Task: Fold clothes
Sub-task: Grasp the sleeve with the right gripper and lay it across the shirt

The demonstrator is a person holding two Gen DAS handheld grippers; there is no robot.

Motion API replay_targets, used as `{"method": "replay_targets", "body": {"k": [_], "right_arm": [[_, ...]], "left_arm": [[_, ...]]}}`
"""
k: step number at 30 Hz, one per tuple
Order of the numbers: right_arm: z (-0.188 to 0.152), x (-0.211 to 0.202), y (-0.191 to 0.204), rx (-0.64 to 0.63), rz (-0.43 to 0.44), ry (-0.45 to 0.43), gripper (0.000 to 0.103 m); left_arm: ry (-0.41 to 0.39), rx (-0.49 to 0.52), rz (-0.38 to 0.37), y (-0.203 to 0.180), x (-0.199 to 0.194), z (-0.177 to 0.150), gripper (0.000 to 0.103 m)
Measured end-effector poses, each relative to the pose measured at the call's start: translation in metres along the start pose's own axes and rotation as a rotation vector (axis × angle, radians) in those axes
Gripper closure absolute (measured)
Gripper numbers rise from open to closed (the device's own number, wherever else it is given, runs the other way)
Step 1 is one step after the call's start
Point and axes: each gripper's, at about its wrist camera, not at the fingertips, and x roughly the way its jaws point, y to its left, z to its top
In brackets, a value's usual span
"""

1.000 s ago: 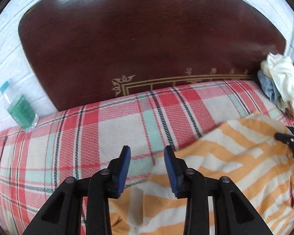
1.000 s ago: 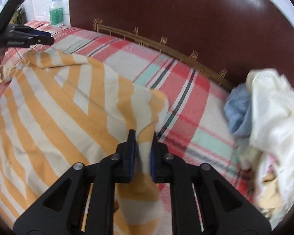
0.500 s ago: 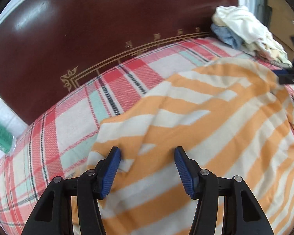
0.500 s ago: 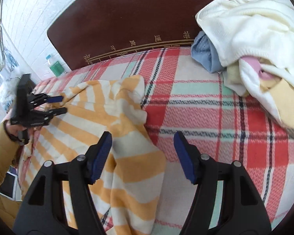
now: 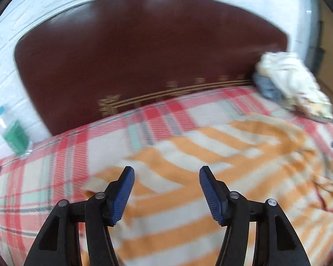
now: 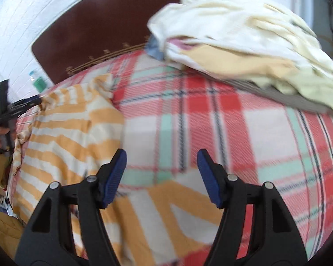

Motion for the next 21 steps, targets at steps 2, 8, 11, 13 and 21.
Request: {"method": "replay_targets", "body": {"k": [2,8,11,13,21], "right_arm": [[-0.013,-0.006,-0.014,0.036,-0.026,0.012,0.027],[-0.038,0.003,-0.011,-0.050,-0.093,0.055,0.023],[-0.045,0.008,-0.002,-0.122,-0.126,0.061,0.024],[-0.046,0.007,0.000,-0.149,-0.123,0.047,0.063],[-0.020,-0.039,-0.017,-0.118,-0.129,-0.092,0.094]], "left_arm": [[-0.004,0.038,-0.092,-0.024,-0.011,-0.008,0.035],[0.004,0.139,-0.258,-0.099,-0.022,-0.022,0.033],[0.016,0.132,-0.303,-0.123,-0.019,-0.027,0.033],[0.026,0.133,-0.311,-0.134,-0.017,-0.029,0.033],[0.080,0.151,-0.347,-0.166,-0.011,-0.034,0.032]]}}
